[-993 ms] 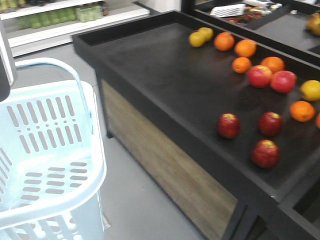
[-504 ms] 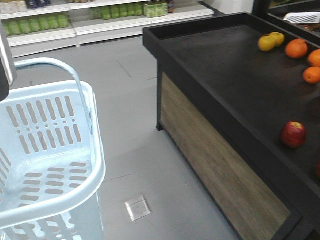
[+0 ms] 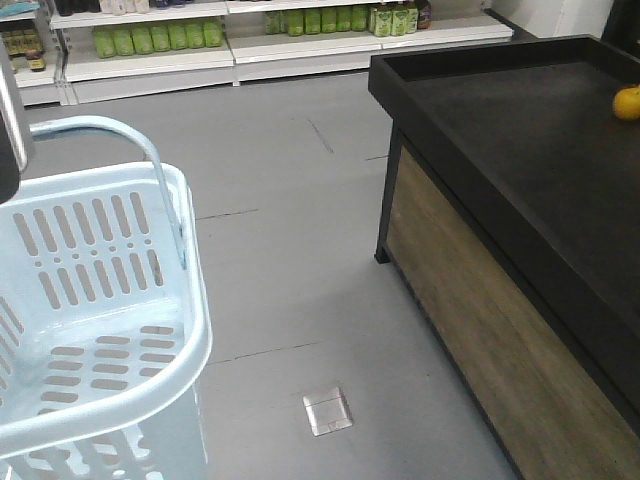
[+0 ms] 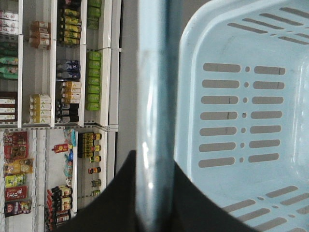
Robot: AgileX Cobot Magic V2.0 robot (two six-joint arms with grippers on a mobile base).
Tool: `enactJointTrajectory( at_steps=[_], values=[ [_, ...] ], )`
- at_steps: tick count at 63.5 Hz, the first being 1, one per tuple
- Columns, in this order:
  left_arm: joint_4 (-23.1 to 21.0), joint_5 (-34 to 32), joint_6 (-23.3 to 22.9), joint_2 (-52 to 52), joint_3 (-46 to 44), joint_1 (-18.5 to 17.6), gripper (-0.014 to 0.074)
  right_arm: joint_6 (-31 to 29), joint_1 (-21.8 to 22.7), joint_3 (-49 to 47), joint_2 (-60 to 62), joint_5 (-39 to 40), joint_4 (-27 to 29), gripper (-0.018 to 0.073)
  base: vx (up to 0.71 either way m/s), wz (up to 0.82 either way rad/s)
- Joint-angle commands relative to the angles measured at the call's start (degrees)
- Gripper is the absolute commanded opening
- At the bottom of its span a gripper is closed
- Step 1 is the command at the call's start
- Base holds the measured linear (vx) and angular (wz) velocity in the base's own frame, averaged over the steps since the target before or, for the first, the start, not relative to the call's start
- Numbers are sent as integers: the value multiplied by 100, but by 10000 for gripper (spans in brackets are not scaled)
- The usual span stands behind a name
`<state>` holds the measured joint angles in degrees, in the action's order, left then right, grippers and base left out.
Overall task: Pick three apples into basket with both arms
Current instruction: 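Drive forward along the aisle holding the basket with the left gripper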
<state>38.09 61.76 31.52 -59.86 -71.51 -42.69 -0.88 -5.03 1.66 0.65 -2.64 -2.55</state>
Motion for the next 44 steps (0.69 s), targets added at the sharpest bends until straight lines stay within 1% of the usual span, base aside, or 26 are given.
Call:
enactJointTrajectory(
  at_steps=[1, 44],
  values=[
    [266, -340, -44, 98, -196, -28, -6, -61, 38, 76, 77, 442, -23, -9, 2, 24],
    [266, -340, -44, 98, -196, -28, -6, -61, 38, 76, 77, 442, -23, -9, 8, 29]
  ],
)
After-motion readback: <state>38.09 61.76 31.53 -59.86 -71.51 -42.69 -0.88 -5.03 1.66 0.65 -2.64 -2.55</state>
